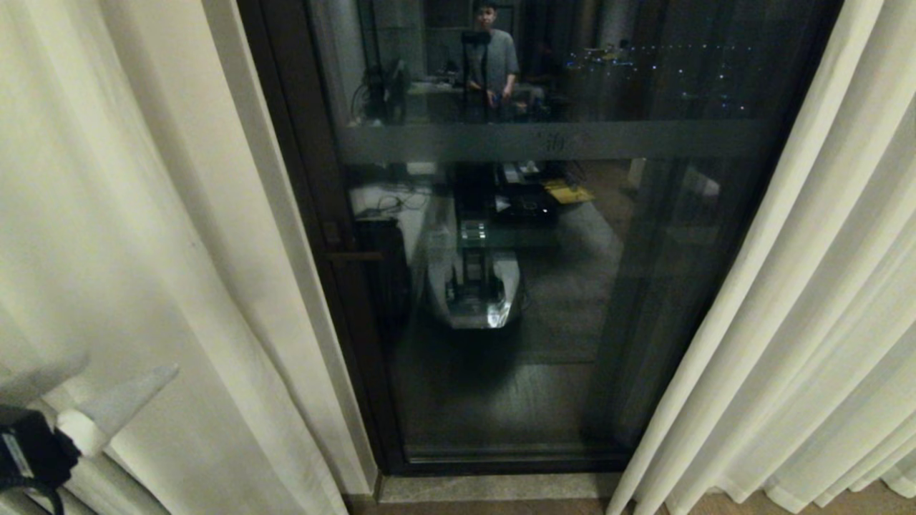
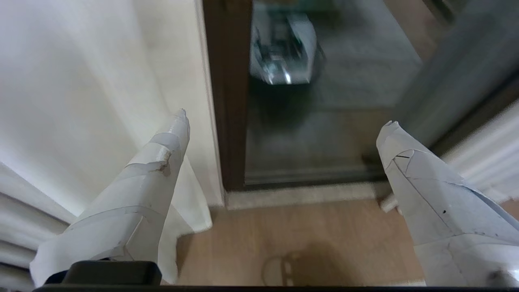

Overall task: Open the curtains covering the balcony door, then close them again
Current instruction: Pull the inner curtains open on both sides

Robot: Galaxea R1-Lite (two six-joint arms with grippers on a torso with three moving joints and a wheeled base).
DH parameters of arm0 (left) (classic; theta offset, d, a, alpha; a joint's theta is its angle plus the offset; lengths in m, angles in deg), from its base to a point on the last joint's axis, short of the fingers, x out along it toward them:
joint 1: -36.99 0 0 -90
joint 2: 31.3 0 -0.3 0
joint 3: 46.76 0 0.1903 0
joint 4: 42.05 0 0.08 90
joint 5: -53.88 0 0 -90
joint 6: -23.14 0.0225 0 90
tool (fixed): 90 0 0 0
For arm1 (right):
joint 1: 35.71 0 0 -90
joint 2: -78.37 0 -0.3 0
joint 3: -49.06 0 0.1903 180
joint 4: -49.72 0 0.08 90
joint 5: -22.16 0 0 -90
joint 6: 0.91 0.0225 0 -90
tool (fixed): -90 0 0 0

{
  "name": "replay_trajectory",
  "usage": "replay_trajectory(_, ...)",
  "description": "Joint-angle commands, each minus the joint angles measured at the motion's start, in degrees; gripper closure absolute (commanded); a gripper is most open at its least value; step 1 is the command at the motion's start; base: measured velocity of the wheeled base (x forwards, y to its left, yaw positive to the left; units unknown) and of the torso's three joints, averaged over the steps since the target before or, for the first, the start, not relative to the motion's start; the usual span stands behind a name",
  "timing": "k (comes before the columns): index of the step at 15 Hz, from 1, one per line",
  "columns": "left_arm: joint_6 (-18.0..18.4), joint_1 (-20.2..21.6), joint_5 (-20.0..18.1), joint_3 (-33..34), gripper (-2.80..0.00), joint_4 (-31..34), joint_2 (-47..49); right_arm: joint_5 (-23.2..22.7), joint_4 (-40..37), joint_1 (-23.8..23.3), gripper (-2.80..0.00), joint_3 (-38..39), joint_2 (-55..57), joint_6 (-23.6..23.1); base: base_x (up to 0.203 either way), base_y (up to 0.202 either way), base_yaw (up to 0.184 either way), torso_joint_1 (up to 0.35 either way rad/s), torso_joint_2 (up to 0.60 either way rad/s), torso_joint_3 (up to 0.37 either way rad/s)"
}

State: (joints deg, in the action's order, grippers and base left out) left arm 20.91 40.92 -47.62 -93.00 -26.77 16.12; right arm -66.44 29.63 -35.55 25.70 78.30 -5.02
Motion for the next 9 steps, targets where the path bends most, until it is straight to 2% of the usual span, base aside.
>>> replay_trajectory(1,-0.1,-2.4,0.1,4.6,-2.8,-1.3,-4.1,0.0,0.1,0.0,0.0,0.0,0.1,0.0,0.0,0.0,0.0,0.0,0.0,0.0)
replay_trajectory(4,-0.2,-5.6,0.4,8.3,-2.8,-5.0,-6.5,0.0,0.1,0.0,0.0,0.0,0.1,0.0,0.0,0.0,0.0,0.0,0.0,0.0)
replay_trajectory(9,-0.2,-5.8,0.4,10.3,-2.8,-5.5,-10.2,0.0,0.0,0.0,0.0,0.0,0.1,-0.1,0.0,0.0,0.0,0.0,0.0,0.0)
